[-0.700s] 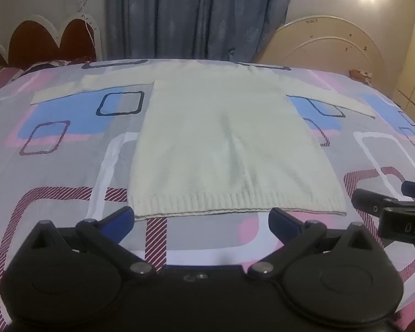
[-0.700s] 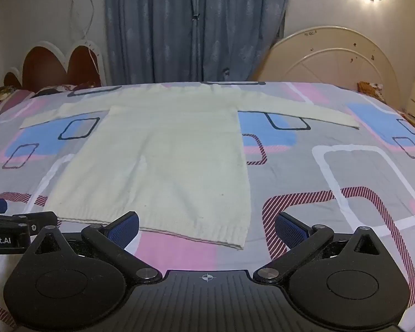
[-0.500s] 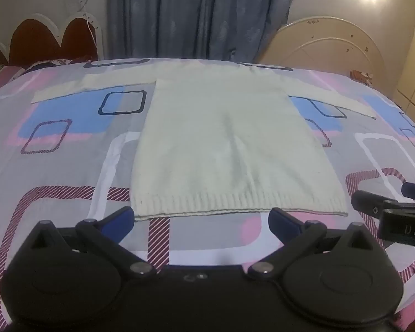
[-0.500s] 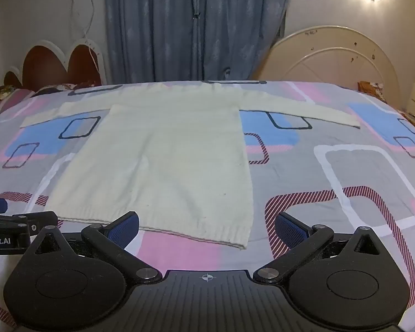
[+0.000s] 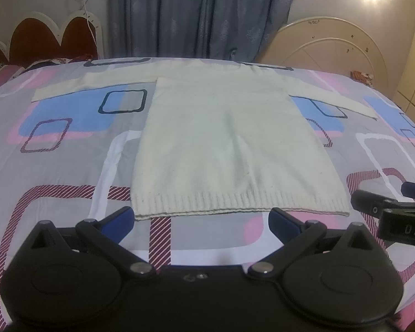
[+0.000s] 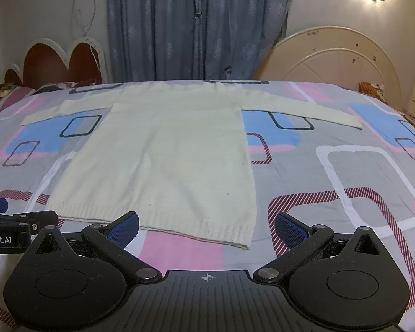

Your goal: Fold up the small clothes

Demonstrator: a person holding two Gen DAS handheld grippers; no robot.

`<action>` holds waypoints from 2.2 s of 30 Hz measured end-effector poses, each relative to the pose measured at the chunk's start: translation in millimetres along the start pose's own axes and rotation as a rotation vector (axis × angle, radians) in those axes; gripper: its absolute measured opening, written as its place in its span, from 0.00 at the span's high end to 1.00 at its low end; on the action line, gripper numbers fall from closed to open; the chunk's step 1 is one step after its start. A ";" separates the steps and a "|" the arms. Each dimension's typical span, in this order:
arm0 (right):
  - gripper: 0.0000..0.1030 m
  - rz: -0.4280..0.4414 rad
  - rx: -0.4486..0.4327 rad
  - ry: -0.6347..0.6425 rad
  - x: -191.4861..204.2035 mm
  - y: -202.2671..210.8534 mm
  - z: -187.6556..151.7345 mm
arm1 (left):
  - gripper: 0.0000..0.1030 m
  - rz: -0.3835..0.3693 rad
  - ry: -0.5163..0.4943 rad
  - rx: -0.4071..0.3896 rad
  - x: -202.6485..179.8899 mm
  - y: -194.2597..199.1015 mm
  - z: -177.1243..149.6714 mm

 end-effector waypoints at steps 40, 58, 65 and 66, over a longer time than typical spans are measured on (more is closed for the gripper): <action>0.00 0.002 -0.002 0.000 -1.5 2.1 3.5 | 0.00 0.009 -0.023 -0.005 -4.9 0.9 4.2; 0.00 0.004 0.001 0.003 -1.8 1.4 3.0 | 0.00 0.014 -0.012 -0.004 -4.8 0.2 1.8; 0.00 0.001 0.003 0.002 -2.0 0.6 2.2 | 0.00 0.015 -0.011 -0.002 -5.0 0.3 1.9; 0.00 0.001 0.004 0.003 -2.1 0.4 1.9 | 0.00 0.015 -0.011 -0.002 -5.1 0.3 1.9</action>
Point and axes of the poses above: each gripper's, at about its wrist camera, not at the fingertips, and y roughly against the way its jaws point, x to its left, z to its top, the point moved 7 cm from there along -y, roughly the way its jaws point
